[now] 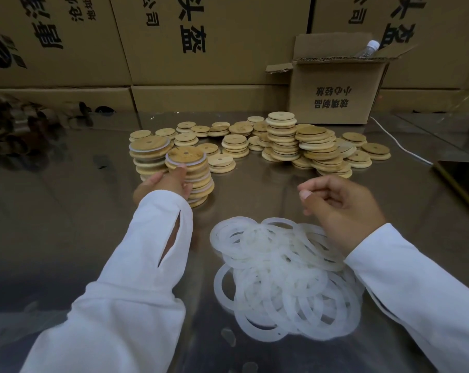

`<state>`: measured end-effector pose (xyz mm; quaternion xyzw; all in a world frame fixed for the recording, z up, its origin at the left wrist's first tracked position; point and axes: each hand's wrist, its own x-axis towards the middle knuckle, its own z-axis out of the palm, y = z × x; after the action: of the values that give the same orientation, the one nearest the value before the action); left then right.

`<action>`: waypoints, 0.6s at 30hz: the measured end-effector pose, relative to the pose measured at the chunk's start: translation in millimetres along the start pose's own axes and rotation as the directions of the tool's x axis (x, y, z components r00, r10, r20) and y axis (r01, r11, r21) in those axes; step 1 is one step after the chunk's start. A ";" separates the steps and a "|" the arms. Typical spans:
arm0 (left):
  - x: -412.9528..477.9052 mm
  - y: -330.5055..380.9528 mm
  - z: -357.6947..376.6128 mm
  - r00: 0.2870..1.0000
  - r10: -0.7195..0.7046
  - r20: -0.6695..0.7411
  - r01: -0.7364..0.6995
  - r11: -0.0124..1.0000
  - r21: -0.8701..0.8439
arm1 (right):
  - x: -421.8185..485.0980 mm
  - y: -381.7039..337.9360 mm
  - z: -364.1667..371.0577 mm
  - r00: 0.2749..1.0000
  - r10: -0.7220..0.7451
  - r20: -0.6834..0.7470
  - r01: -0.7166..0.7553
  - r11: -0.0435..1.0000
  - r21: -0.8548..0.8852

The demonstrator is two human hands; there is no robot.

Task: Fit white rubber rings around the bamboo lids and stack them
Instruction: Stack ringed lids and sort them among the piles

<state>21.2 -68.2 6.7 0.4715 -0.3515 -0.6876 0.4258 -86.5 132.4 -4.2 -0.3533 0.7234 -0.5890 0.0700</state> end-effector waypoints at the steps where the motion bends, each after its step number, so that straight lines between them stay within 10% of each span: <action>1: 1.4 -3.0 0.4 0.997 -0.002 -0.081 0.003 1.000 0.002 | 0.1 0.3 -0.2 1.000 0.001 0.001 -0.001 1.000 0.001; 4: -14.8 -8.2 1.4 0.910 0.336 -0.243 -0.320 0.942 0.103 | 1.1 2.1 -1.4 1.000 0.005 0.004 -0.005 1.000 -0.003; 8: -46.4 -13.0 6.7 0.709 0.705 0.018 -0.700 0.702 0.129 | 7.0 8.0 -2.5 0.999 0.019 -0.044 -0.019 1.000 0.001; 13: -60.3 -49.2 21.6 0.729 0.451 0.515 -0.619 0.756 0.214 | 52.0 15.4 -15.8 0.982 0.092 -0.165 -0.096 0.995 -0.011; 18: -57.1 -74.5 22.2 0.669 0.273 0.692 -0.644 0.677 0.356 | 127.5 9.1 -32.3 0.912 0.117 -0.392 -0.168 0.981 -0.099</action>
<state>-7.8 15.0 -32.5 0.2296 -0.7669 -0.5190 0.2996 -201.5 83.2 37.3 -0.1807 0.7838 -0.5917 -0.0536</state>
